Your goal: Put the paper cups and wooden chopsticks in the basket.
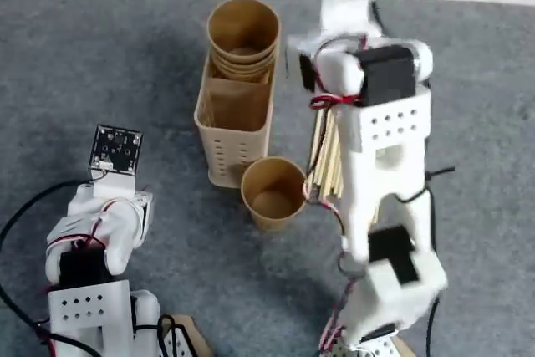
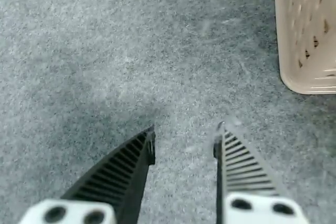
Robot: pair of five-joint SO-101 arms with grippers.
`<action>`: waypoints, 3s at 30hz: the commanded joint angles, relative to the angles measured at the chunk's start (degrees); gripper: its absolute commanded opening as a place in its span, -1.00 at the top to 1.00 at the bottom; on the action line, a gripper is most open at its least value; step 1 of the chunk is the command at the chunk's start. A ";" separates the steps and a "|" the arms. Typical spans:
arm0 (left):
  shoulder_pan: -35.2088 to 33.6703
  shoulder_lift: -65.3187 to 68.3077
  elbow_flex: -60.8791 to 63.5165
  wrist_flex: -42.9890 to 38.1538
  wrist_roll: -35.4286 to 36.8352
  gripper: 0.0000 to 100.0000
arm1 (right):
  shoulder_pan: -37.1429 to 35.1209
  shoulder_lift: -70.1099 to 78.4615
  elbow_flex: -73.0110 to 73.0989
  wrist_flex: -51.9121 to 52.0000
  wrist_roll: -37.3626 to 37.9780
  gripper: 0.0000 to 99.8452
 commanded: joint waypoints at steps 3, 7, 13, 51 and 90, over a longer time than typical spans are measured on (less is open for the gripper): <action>1.10 -0.66 -0.13 -1.14 0.09 0.59 | -0.66 -19.82 44.79 -0.31 -0.44 0.57; 1.10 -0.66 -0.13 -1.05 0.09 0.59 | -1.80 -28.70 58.68 -6.29 2.81 0.57; 1.10 -0.66 -0.13 -1.05 0.09 0.59 | -7.87 -32.31 67.30 -13.76 3.60 0.57; 1.10 -0.66 -0.13 -1.14 0.09 0.59 | 0.31 -33.27 20.79 -7.34 6.33 0.99; 3.74 -0.66 1.01 -1.32 0.09 0.59 | -3.30 2.33 -6.02 -24.57 6.59 0.99</action>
